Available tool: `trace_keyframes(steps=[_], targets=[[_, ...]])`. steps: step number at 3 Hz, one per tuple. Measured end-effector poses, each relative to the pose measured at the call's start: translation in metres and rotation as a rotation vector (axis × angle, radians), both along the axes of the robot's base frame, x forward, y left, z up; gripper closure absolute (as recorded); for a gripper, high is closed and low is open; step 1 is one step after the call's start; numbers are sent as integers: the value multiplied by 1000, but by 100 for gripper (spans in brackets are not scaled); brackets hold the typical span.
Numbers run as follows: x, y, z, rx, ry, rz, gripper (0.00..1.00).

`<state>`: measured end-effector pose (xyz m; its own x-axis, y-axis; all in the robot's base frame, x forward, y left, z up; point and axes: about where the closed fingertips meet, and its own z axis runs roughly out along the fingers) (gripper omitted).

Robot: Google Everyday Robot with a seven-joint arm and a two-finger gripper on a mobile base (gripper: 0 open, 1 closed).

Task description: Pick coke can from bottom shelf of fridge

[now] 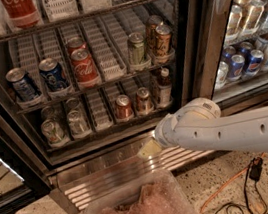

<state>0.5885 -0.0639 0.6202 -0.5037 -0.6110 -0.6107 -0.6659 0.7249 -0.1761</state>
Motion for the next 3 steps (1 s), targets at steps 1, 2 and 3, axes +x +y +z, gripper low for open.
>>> trace_keyframes(steps=[1,2,3], targets=[[34,0,6,38,-65,-10,0],[79,-12,52,138,-223,-18,0],[79,-12,52,137,-223,-18,0]])
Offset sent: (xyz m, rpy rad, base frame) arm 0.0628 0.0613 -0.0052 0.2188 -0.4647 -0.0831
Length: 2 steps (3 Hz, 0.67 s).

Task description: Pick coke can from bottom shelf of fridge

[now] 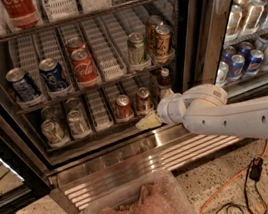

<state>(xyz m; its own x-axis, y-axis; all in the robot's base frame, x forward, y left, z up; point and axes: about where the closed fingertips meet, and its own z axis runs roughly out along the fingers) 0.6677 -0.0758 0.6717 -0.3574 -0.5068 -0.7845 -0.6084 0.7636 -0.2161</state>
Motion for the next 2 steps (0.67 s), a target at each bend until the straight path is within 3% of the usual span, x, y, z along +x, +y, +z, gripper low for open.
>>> trace_keyframes(steps=[1,2], targets=[[10,-6,13,8,-43,1,0],[13,-9,4,18,-58,14,0]])
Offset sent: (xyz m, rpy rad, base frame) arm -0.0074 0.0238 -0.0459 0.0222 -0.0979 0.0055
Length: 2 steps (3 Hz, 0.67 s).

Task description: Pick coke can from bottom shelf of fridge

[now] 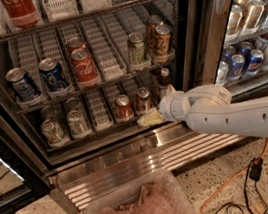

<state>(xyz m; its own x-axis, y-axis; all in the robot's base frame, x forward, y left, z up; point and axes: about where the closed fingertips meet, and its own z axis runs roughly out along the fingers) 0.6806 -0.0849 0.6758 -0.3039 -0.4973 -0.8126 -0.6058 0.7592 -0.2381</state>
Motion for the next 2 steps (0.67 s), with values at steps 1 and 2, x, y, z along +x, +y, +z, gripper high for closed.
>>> trace_keyframes(steps=[1,2], targets=[[-1,9,-24,12,20,17,0],[-14,30,-49,28,61,45,0]])
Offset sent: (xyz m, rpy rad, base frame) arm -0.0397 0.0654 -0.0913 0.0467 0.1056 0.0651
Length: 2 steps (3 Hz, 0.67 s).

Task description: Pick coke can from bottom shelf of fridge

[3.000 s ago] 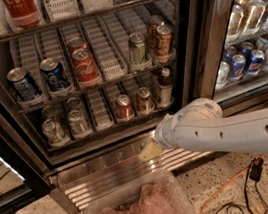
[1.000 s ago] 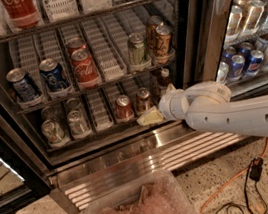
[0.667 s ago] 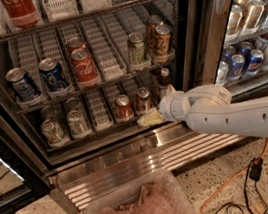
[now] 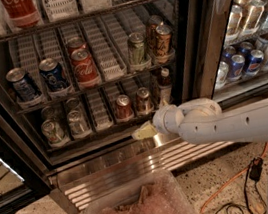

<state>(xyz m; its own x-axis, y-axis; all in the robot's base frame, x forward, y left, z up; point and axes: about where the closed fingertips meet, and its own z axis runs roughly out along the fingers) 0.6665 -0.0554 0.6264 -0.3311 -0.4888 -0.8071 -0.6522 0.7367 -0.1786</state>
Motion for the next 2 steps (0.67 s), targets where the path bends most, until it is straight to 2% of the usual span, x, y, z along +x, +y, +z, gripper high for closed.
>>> trace_keyframes(steps=[1,2], targets=[[-12,21,-21,26,28,34,0],[-26,50,-42,111,15,78,0]])
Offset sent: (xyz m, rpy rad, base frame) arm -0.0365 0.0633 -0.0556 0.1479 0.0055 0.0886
